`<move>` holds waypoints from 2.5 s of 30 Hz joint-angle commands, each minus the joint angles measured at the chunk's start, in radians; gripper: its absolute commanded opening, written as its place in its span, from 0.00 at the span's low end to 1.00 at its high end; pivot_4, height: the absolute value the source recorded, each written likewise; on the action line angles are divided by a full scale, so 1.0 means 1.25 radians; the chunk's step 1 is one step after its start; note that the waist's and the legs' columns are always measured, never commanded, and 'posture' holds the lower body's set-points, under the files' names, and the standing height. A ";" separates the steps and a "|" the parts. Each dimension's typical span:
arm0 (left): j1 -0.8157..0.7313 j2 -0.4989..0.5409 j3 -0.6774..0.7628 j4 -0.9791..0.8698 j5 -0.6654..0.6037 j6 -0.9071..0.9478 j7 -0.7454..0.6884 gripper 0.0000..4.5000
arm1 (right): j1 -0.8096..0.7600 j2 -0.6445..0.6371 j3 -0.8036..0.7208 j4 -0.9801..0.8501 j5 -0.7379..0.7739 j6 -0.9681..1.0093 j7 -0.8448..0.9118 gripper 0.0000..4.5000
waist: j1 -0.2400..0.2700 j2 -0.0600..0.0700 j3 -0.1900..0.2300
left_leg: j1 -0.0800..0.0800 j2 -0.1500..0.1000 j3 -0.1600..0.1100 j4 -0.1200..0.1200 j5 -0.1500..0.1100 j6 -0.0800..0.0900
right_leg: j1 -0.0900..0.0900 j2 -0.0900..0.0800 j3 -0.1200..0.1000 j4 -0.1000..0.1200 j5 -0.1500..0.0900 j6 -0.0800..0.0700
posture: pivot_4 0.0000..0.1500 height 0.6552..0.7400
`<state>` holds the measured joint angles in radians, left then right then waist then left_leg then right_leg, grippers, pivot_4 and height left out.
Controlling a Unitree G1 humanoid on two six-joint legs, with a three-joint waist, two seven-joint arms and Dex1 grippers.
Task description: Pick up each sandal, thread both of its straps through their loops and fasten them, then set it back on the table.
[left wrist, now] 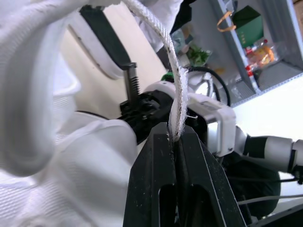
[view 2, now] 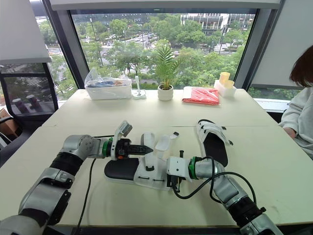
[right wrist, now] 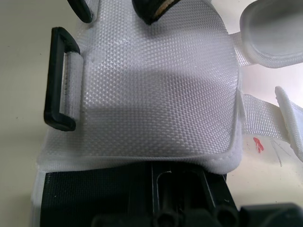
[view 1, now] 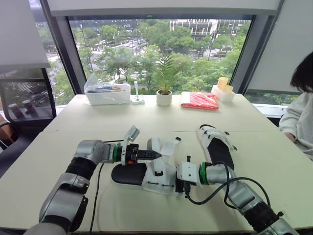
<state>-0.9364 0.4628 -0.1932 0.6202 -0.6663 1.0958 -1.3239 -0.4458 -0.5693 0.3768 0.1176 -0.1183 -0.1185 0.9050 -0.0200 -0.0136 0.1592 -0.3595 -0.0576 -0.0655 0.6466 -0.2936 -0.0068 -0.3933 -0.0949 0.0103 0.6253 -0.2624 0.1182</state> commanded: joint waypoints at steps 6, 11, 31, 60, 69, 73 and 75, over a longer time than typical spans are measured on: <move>-0.038 0.016 -0.031 0.042 0.073 -0.038 -0.141 0.01 | 0.026 -0.005 0.029 0.056 -0.054 0.029 -0.007 0.00 | 0.000 0.000 0.000 | 0.000 0.000 0.000 0.000 0.000 0.000 | 0.000 0.000 0.000 0.000 0.000 0.000 | 1.00 0.97; -0.028 0.016 -0.040 0.043 0.109 -0.057 -0.173 0.01 | 0.026 -0.004 0.029 0.056 -0.055 0.030 -0.008 0.00 | 0.000 0.000 0.000 | 0.000 0.000 0.000 0.000 0.000 0.000 | 0.000 0.000 0.000 0.000 0.000 0.000 | 1.00 0.97; -0.042 -0.004 -0.008 -0.009 0.100 0.039 -0.177 0.01 | 0.032 -0.004 0.035 0.049 -0.066 0.031 -0.011 0.00 | -0.001 -0.001 0.001 | 0.000 0.000 0.000 0.000 0.000 0.000 | 0.000 0.000 0.000 0.001 0.000 0.000 | 1.00 0.97; -0.007 0.001 -0.028 -0.034 0.135 -0.033 -0.172 0.01 | 0.034 -0.003 0.045 0.052 -0.078 0.027 -0.014 0.00 | -0.001 -0.001 0.001 | 0.000 0.000 0.000 0.000 0.000 0.000 | 0.000 0.000 0.000 0.002 0.000 0.000 | 1.00 0.97; 0.002 0.011 -0.043 -0.022 0.160 -0.061 -0.189 0.01 | 0.033 0.003 0.048 0.056 -0.080 0.025 -0.015 0.00 | -0.001 -0.001 0.001 | 0.000 0.000 0.000 0.000 0.000 0.000 | 0.000 0.000 0.000 0.002 0.000 0.000 | 1.00 0.97; 0.004 0.012 -0.047 -0.021 0.165 -0.068 -0.194 0.01 | 0.031 0.005 0.048 0.057 -0.081 0.025 -0.016 0.00 | -0.001 -0.001 0.001 | 0.000 0.000 0.000 0.000 0.000 0.000 | 0.000 0.000 0.000 0.002 0.000 0.000 | 1.00 0.97; 0.006 0.012 -0.051 -0.019 0.169 -0.078 -0.195 0.01 | 0.032 0.005 0.048 0.057 -0.082 0.025 -0.016 0.00 | -0.002 -0.001 0.001 | 0.000 0.000 0.000 0.000 0.000 0.000 | 0.000 0.000 0.000 0.002 0.000 0.000 | 1.00 0.97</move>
<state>-0.9301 0.4694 -0.2562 0.6070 -0.4632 1.0133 -1.5524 -0.4399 -0.5649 0.3852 0.1102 -0.1519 -0.1335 0.8808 -0.0218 -0.0152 0.1601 -0.3590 -0.0573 -0.0655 0.6471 -0.2936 -0.0064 -0.3937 -0.0945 0.0108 0.6278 -0.2625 0.1182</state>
